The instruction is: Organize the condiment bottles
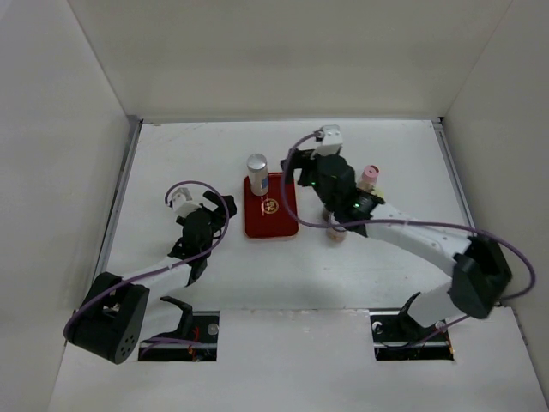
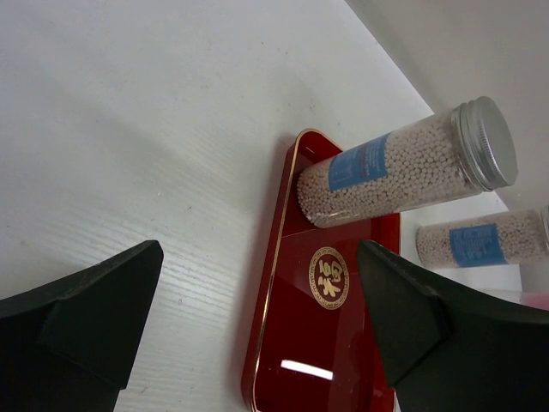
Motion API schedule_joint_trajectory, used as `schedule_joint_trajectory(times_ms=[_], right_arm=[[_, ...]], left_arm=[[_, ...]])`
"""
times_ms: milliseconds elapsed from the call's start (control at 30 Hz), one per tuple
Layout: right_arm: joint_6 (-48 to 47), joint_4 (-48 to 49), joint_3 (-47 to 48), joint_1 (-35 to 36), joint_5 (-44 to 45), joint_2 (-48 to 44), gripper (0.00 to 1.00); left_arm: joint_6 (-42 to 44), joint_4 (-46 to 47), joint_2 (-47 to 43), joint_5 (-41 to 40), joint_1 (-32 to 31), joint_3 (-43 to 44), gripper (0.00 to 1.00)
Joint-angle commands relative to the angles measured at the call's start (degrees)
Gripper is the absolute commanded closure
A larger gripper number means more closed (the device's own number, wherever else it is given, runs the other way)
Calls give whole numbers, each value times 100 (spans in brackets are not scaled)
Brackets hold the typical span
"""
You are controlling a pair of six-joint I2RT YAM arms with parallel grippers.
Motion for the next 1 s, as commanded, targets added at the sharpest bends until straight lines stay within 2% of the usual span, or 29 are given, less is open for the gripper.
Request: schedule_joint_trajectory(times_ms=[0, 133, 267, 433, 700, 833, 967], right_arm=[[100, 311, -1128, -306, 441, -1071, 8], [451, -347, -2273, -762, 697, -1864, 6], [548, -832, -2450, -1010, 442, -1997, 4], [382, -999, -2109, -1045, 319, -1550, 0], [355, -982, -1669, -1089, 222, -556, 1], [311, -955, -1510, -1159, 319, -222, 8], [294, -911, -1405, -1177, 398, -125, 32]], left_arm=[[-48, 247, 6, 64, -17, 15, 0], [-48, 282, 181, 81, -87, 85, 0], [-48, 291, 216, 55, -114, 112, 0], [-30, 309, 270, 135, -105, 138, 0], [-30, 309, 366, 231, -87, 164, 0], [-48, 309, 366, 284, -87, 173, 0], [-48, 335, 410, 319, -52, 165, 0]])
